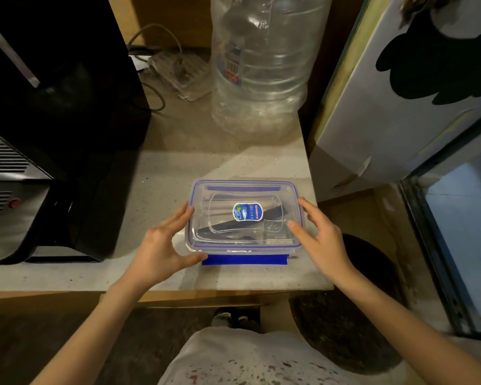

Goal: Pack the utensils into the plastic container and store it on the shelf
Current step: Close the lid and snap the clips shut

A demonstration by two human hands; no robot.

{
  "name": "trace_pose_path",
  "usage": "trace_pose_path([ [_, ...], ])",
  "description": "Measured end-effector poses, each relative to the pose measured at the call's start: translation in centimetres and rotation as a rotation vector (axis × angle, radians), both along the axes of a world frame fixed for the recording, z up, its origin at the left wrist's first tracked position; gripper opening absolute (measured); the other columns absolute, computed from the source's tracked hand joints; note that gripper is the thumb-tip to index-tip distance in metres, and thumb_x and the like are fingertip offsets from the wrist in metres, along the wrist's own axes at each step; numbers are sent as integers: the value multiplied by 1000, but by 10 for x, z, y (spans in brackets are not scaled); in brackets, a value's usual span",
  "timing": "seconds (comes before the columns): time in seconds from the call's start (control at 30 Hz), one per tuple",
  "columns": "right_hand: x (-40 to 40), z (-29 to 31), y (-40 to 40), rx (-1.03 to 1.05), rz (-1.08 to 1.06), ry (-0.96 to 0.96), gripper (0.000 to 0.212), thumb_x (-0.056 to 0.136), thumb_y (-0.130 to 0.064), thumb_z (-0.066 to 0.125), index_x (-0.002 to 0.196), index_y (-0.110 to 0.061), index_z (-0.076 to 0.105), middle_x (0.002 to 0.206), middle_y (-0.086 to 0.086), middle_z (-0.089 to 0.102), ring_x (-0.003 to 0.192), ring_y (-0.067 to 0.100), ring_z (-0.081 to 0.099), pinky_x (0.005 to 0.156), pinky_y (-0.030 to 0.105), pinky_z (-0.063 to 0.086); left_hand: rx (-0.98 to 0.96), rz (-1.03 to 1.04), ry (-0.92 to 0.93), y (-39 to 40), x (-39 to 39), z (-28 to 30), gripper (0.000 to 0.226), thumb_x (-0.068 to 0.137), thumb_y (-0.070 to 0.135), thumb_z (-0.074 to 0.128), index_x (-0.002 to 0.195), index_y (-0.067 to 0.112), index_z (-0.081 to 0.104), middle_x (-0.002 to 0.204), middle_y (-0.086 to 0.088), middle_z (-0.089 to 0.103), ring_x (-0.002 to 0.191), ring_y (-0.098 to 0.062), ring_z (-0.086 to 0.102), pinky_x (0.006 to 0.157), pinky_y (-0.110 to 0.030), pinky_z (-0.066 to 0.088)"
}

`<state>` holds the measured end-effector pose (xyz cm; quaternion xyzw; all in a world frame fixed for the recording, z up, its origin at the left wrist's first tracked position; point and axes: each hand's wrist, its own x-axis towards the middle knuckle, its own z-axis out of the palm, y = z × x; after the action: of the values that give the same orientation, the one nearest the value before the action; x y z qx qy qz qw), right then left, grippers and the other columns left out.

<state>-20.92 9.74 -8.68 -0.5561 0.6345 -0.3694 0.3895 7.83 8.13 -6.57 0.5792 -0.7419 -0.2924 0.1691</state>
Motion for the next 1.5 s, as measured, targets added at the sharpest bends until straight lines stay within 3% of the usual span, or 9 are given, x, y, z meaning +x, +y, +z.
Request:
trace_pose_path([
  [0.1,0,3,-2,-19,38,83,54,92,-15,55,141,-16,34,135,-8,41,109,-10,47,69,2,49,-11,-15,-38,0,0,-1,92,69,29,78,143,24,23,148,14,18,138,-22,36,108,-38,37],
  [0.17,-1,4,-4,-16,46,160,54,92,-22,55,142,-17,34,143,1,41,127,9,43,87,20,53,-21,-24,-125,1,-2,1,92,70,35,77,144,23,24,155,4,20,141,-23,31,110,-41,35],
  [0.27,2,10,-6,-96,71,502,49,93,-26,55,139,-13,41,148,6,39,137,17,30,107,34,31,-181,-108,-228,0,-11,8,82,68,42,77,138,19,41,154,-8,28,141,-27,28,109,-45,33],
  [0.5,32,7,6,-503,571,788,46,86,-41,49,120,-11,60,126,8,63,121,20,54,103,33,37,-399,-435,-335,3,-42,-9,63,77,57,53,128,20,50,137,-9,54,130,-28,47,105,-44,42],
  [0.77,38,-13,8,-555,569,1037,83,59,-45,82,125,-13,44,127,8,62,122,21,43,101,37,41,-560,-451,-491,0,-43,-30,71,68,44,75,127,16,47,128,-12,62,118,-29,59,97,-41,48],
  [0.87,40,-15,9,-551,532,981,79,58,-33,86,123,-14,45,124,8,64,118,23,55,100,37,43,-584,-443,-460,0,-43,-34,72,68,44,76,128,16,46,129,-12,62,119,-30,59,98,-41,48],
  [1.07,29,-11,8,-464,585,687,68,71,-33,78,129,-15,49,134,6,57,128,18,43,102,32,37,-528,-508,-379,0,-34,-33,74,71,50,69,132,15,46,138,-11,54,130,-31,47,103,-42,40],
  [1.3,27,-7,5,-443,576,605,51,85,-41,50,128,-14,55,132,5,59,128,14,44,104,30,36,-537,-500,-361,-2,-34,-27,57,96,52,22,130,17,51,134,-9,58,126,-28,52,104,-41,34],
  [1.5,25,-8,5,-398,570,537,53,89,-47,41,129,-15,55,133,5,58,130,11,39,104,27,36,-474,-495,-331,-2,-35,-26,58,96,52,20,129,18,53,134,-9,57,127,-27,50,104,-42,38],
])
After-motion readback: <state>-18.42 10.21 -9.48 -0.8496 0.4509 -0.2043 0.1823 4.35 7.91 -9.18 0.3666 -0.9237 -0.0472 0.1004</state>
